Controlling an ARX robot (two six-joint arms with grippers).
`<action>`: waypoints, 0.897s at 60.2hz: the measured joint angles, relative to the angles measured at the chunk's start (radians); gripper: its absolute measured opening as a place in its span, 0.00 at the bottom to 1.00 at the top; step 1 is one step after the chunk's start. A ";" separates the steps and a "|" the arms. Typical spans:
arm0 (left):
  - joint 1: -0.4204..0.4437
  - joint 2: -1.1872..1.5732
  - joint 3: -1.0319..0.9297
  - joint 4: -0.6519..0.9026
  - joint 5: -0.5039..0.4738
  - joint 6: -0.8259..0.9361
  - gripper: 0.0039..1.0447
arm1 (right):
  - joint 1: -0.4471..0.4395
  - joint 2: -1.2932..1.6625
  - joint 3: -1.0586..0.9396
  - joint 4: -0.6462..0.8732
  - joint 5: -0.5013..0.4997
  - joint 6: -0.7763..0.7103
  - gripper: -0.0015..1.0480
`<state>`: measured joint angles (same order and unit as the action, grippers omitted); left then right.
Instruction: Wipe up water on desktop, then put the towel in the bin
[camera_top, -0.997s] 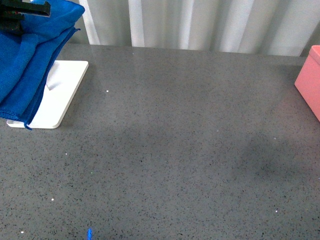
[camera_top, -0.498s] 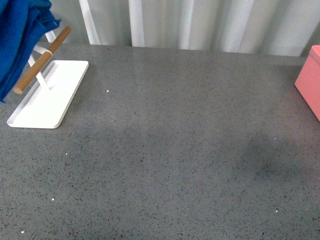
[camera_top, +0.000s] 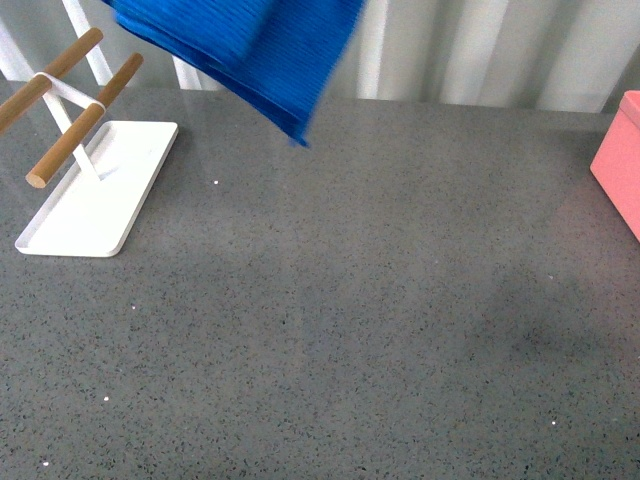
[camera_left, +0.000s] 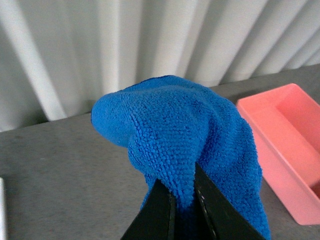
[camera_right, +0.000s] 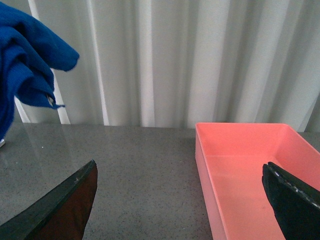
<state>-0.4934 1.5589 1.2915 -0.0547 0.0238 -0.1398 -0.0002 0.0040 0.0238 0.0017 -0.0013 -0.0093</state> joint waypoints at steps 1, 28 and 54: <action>-0.016 0.006 -0.009 0.014 0.000 -0.008 0.03 | 0.000 0.000 0.000 0.000 0.000 0.000 0.93; -0.114 0.138 -0.129 0.213 0.005 -0.125 0.03 | 0.002 0.238 0.124 -0.232 -0.263 -0.103 0.93; -0.125 0.142 -0.117 0.221 0.019 -0.201 0.03 | -0.034 0.874 0.321 0.298 -0.585 0.279 0.93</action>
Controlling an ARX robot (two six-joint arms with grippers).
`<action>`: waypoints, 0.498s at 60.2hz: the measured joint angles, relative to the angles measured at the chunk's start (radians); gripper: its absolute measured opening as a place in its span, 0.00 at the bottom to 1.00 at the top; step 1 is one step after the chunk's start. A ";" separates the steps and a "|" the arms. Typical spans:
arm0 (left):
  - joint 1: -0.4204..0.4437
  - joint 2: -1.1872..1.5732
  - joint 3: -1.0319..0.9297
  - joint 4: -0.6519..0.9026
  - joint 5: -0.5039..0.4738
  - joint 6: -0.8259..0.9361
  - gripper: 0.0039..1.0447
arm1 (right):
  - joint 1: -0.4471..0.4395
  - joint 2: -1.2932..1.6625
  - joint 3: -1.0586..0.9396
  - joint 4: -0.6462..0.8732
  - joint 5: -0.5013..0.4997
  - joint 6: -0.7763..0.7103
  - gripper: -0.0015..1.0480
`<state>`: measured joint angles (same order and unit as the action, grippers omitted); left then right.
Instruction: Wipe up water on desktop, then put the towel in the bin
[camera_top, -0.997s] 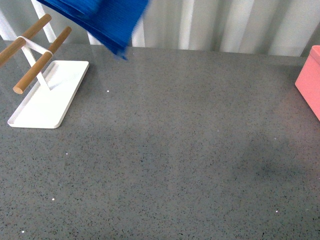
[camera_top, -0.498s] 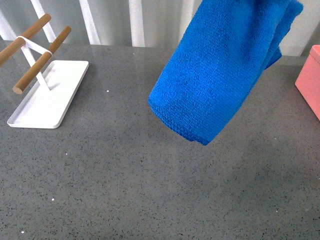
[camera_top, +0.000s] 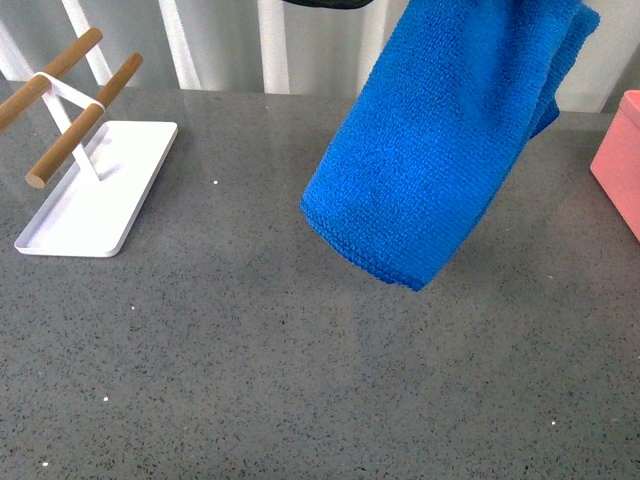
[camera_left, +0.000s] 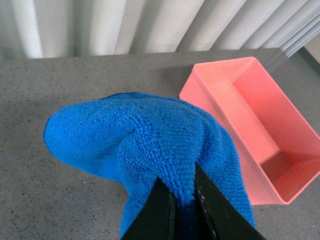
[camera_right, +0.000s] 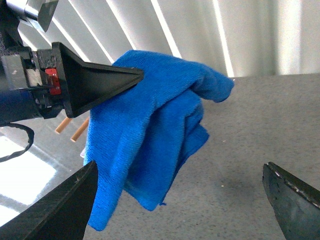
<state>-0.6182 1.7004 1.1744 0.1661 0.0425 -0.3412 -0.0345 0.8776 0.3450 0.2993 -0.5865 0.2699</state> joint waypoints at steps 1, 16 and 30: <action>-0.001 0.000 0.003 -0.001 0.003 -0.006 0.03 | 0.016 0.021 0.000 0.016 0.003 0.011 0.93; -0.024 0.001 0.069 -0.032 0.017 -0.077 0.03 | 0.183 0.254 0.006 0.228 0.051 0.041 0.93; -0.040 0.001 0.117 -0.064 0.022 -0.114 0.03 | 0.223 0.469 0.074 0.359 0.096 -0.077 0.93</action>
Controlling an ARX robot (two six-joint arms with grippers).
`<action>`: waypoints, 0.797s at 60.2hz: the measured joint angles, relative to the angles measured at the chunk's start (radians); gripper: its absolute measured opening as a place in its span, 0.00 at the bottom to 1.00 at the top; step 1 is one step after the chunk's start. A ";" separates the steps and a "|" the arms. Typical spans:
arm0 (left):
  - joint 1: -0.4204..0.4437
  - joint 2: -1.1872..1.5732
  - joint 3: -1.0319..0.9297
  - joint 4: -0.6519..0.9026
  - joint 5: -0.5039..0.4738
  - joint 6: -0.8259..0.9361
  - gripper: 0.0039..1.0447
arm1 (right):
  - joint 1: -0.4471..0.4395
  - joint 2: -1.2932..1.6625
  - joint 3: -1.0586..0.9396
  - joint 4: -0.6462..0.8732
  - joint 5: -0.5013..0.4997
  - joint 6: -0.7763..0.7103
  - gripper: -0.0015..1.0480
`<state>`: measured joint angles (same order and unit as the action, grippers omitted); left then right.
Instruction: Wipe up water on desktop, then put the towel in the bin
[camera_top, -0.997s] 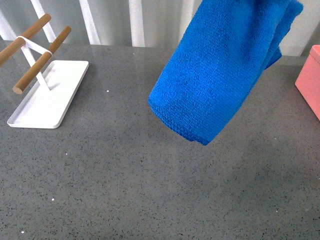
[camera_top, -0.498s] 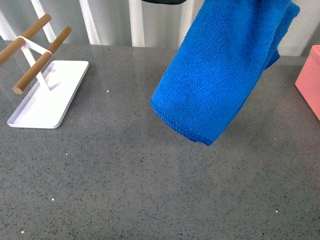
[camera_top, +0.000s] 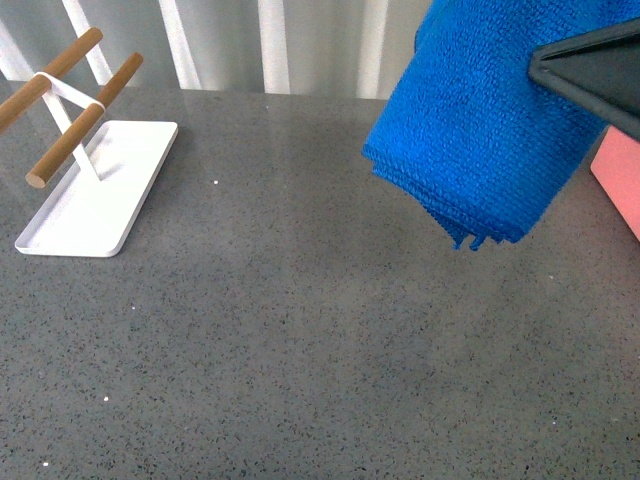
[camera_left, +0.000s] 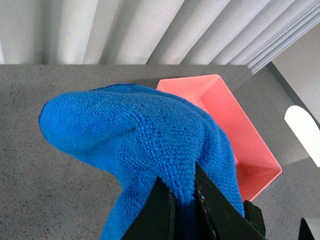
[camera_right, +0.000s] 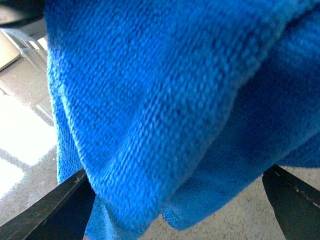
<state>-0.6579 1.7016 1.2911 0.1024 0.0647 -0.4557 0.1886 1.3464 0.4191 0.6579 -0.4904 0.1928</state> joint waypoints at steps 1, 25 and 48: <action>0.000 0.000 0.001 -0.001 0.002 -0.002 0.03 | 0.000 0.011 0.008 0.009 0.000 -0.007 0.93; -0.001 0.000 0.009 -0.012 0.035 -0.046 0.03 | -0.003 0.152 0.145 0.132 -0.002 -0.066 0.67; 0.018 -0.003 0.009 -0.031 0.037 -0.046 0.03 | 0.019 0.122 0.148 0.130 -0.003 -0.076 0.15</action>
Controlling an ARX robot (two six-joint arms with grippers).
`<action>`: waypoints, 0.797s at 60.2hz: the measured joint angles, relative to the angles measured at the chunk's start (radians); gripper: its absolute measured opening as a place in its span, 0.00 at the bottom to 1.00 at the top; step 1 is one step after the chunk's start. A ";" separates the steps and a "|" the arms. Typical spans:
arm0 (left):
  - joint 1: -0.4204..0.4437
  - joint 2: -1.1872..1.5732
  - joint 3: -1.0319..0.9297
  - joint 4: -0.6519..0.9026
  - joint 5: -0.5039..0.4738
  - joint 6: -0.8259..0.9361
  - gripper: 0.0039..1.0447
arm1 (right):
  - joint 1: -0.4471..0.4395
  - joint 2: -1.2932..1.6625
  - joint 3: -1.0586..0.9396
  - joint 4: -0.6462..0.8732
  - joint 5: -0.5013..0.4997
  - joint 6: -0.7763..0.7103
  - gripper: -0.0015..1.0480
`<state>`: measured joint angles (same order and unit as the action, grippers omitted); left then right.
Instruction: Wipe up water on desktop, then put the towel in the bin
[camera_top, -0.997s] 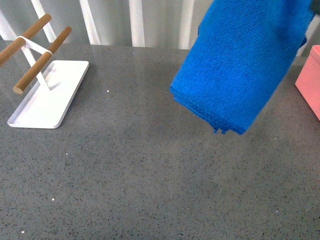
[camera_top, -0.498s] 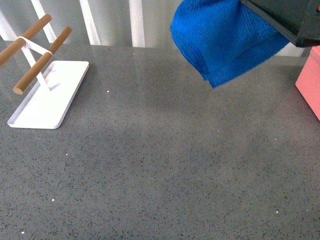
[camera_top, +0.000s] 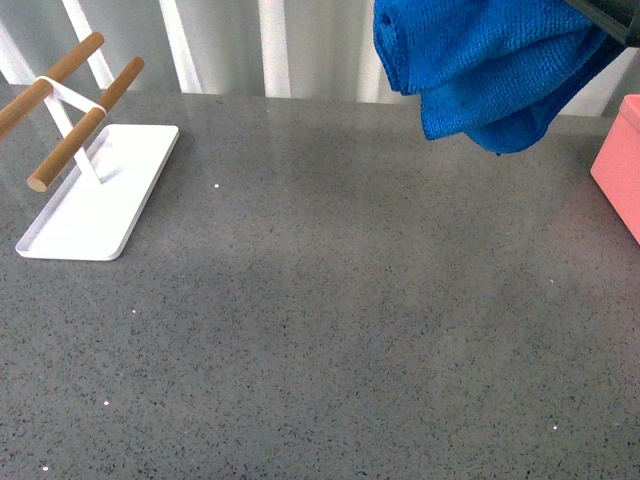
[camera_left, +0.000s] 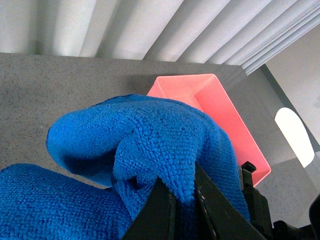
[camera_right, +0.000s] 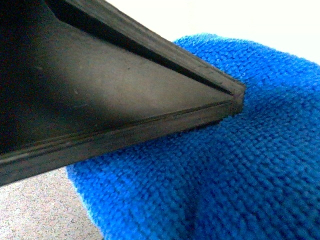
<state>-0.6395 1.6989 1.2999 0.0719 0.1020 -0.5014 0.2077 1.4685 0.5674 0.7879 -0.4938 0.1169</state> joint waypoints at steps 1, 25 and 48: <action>0.001 0.000 0.000 0.000 0.000 0.000 0.03 | 0.000 -0.004 0.000 -0.003 0.002 -0.001 0.12; 0.063 -0.026 -0.033 -0.021 0.035 0.003 0.24 | -0.026 -0.073 -0.013 -0.064 -0.024 -0.022 0.07; 0.434 -0.035 -0.299 0.061 0.020 0.173 0.83 | -0.144 -0.164 -0.026 -0.208 -0.008 -0.077 0.07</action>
<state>-0.2058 1.6642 1.0008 0.1326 0.1219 -0.3286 0.0635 1.3041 0.5419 0.5800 -0.5018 0.0402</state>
